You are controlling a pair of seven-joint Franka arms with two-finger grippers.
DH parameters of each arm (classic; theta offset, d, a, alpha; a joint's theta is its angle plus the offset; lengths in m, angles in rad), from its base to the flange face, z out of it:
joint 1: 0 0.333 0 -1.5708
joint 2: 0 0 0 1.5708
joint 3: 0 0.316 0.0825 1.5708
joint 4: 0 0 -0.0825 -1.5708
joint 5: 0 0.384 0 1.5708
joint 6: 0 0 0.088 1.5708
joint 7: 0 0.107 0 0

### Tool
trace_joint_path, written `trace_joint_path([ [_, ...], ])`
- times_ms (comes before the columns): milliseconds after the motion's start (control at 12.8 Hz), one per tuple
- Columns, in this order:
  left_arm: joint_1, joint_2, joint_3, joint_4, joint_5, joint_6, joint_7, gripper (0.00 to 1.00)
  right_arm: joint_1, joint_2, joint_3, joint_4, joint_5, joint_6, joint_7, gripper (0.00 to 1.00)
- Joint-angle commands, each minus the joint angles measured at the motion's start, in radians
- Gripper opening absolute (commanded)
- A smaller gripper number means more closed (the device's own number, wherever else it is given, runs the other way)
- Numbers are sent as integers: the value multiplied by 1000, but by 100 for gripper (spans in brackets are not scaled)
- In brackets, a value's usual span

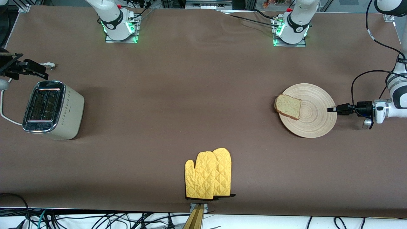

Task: Move plate and put bread in toaster
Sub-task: 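Grip the plate rim with the left gripper and slide it toward the toaster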

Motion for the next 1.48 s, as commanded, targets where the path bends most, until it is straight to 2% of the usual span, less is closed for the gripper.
trace_joint_path([
  [0, 1, -1, -38, 4, -51, -33, -20, 0, -7, -2, 3, 3, 11, 0, -7, 100],
  [390, -23, -14, -110, 10, -118, -34, -115, 0, -7, -2, 3, 3, 10, 0, -16, 100],
  [625, -100, -33, -108, 13, -179, -31, -141, 0, -7, -2, 3, 3, 10, 0, -16, 100],
  [937, -265, -93, -99, 7, -285, 1, -243, 0, -7, -2, 3, 3, 11, 0, -13, 100],
  [1171, -435, -166, -73, -17, -314, 129, -279, 0, -9, -2, 3, 3, 11, 0, -14, 100],
  [1405, -564, -273, -65, -102, -368, 250, -406, 0, -9, -2, 3, 3, 11, 0, -14, 100],
])
